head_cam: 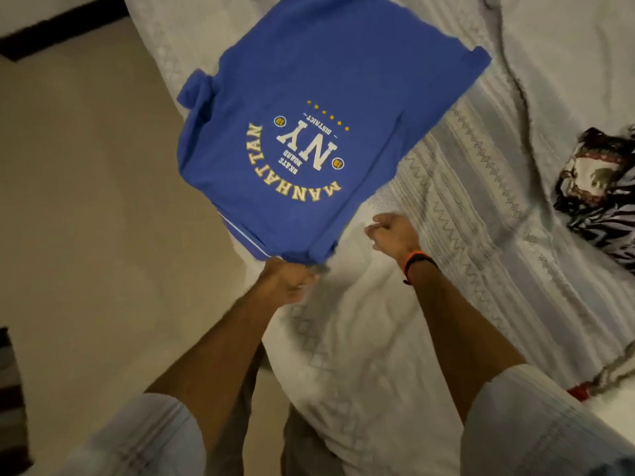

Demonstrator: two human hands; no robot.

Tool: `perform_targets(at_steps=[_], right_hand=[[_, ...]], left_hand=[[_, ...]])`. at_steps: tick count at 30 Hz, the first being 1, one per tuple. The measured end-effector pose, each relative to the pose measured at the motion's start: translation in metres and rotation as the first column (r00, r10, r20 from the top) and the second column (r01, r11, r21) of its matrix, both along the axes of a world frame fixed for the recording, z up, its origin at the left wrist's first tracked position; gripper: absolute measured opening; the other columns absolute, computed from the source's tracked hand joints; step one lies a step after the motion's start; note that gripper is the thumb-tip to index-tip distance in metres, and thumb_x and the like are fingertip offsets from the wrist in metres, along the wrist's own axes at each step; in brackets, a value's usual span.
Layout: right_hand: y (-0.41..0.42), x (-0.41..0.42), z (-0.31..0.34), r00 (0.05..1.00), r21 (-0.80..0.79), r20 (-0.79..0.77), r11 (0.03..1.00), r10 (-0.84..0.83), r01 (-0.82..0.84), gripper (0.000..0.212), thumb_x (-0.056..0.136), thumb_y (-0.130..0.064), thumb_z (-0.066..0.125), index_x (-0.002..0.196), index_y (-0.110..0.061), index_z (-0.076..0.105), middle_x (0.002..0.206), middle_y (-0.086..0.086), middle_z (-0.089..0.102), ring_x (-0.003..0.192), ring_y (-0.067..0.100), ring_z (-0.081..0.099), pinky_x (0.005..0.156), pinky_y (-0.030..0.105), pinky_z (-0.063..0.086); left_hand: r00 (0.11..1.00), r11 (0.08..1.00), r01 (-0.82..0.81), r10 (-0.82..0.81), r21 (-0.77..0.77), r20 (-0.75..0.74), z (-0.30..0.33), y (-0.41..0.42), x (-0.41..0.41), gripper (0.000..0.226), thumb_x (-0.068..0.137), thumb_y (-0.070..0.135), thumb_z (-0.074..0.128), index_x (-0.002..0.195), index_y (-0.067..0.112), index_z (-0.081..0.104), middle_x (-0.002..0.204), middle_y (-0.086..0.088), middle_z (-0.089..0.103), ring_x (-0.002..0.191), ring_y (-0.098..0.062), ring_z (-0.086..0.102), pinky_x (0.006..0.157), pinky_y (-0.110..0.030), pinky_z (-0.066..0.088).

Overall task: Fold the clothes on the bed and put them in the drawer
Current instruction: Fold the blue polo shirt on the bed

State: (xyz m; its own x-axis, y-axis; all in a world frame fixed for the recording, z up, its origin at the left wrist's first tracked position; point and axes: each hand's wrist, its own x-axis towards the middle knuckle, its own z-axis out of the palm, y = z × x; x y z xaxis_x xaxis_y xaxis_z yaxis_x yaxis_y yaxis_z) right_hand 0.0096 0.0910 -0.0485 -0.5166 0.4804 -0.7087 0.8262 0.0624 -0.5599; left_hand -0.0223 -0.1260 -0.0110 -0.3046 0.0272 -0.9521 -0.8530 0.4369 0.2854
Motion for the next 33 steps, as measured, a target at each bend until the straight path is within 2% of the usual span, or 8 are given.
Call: perform_targets(at_steps=[5,7,11,15,18,24,29,33], right_hand=[[-0.019,-0.009,0.005,0.999,-0.196,-0.02,0.98,0.039,-0.043,0.028,0.089,-0.01,0.068,0.116,-0.002,0.063,0.109,0.022,0.069,0.103,0.035,0.067,0.095,0.049,0.054],[-0.031,-0.01,0.005,0.998,-0.281,-0.063,0.96,0.002,-0.019,0.033,0.088,-0.003,0.067,0.12,0.002,0.06,0.111,0.021,0.068,0.105,0.035,0.067,0.092,0.048,0.056],[-0.041,-0.003,-0.005,0.99,-0.42,-0.102,0.906,-0.1,0.048,0.025,0.083,0.01,0.066,0.1,-0.007,0.06,0.095,0.011,0.068,0.088,0.024,0.066,0.087,0.04,0.058],[-0.033,0.006,-0.002,0.983,-0.388,-0.09,0.914,-0.162,0.115,0.02,0.083,0.002,0.067,0.1,-0.009,0.068,0.091,0.005,0.069,0.077,0.013,0.062,0.064,0.024,0.049],[-0.021,0.013,0.0,0.969,-0.412,-0.059,0.89,-0.239,0.195,0.019,0.089,-0.025,0.065,0.104,-0.013,0.071,0.098,0.003,0.074,0.084,0.013,0.066,0.072,0.027,0.051],[-0.011,0.013,0.005,0.833,-0.827,-0.036,0.484,-0.552,0.286,0.058,0.098,-0.058,0.044,0.134,-0.014,0.058,0.126,0.006,0.068,0.118,0.023,0.063,0.094,0.038,0.054],[-0.012,0.015,0.002,0.856,-0.826,-0.132,0.533,-0.5,0.184,0.038,0.097,-0.03,0.059,0.131,-0.012,0.061,0.129,0.008,0.066,0.121,0.026,0.061,0.107,0.045,0.046],[-0.006,0.008,0.002,0.712,-0.816,-0.223,0.527,-0.665,0.237,0.023,0.088,-0.008,0.064,0.111,-0.012,0.064,0.109,0.003,0.071,0.102,0.02,0.066,0.086,0.031,0.056]], left_hand=[[0.803,0.826,-0.512,0.558,0.236,-0.208,-0.026,0.031,0.027,0.049,0.077,-0.01,0.076,0.122,0.003,0.061,0.114,-0.006,0.067,0.1,-0.023,0.065,0.076,-0.026,0.057],[0.777,0.807,-0.538,0.587,0.243,-0.228,-0.027,0.041,0.03,0.047,0.077,-0.01,0.076,0.12,0.0,0.06,0.111,-0.011,0.067,0.101,-0.027,0.065,0.08,-0.036,0.06],[0.743,0.802,-0.572,0.595,0.172,-0.306,-0.035,0.064,0.038,0.044,0.079,-0.001,0.078,0.119,0.005,0.063,0.112,-0.006,0.069,0.101,-0.022,0.065,0.068,-0.019,0.056],[0.665,0.693,-0.653,0.718,0.306,-0.208,-0.028,0.071,0.038,0.016,0.087,-0.003,0.056,0.098,0.003,0.066,0.087,-0.012,0.067,0.08,-0.026,0.062,0.078,-0.035,0.056],[0.736,0.695,-0.623,0.676,0.358,-0.032,-0.013,0.071,0.047,0.017,0.089,0.002,0.046,0.085,0.009,0.061,0.066,-0.005,0.058,0.061,-0.019,0.054,0.061,-0.031,0.05],[0.831,0.752,-0.555,0.523,0.355,0.191,-0.001,0.063,0.06,0.022,0.09,0.01,0.046,0.069,0.013,0.049,0.044,0.004,0.033,0.043,-0.01,0.041,0.05,-0.024,0.047],[0.825,0.703,-0.566,0.474,0.432,0.309,-0.003,0.052,0.059,0.005,0.075,0.015,0.051,0.071,0.012,0.052,0.047,0.004,0.032,0.045,-0.011,0.039,0.052,-0.024,0.043],[0.856,0.751,-0.515,0.425,0.414,0.294,-0.008,0.048,0.063,0.018,0.07,0.018,0.054,0.085,0.008,0.055,0.062,-0.003,0.05,0.057,-0.016,0.053,0.056,-0.027,0.049]])
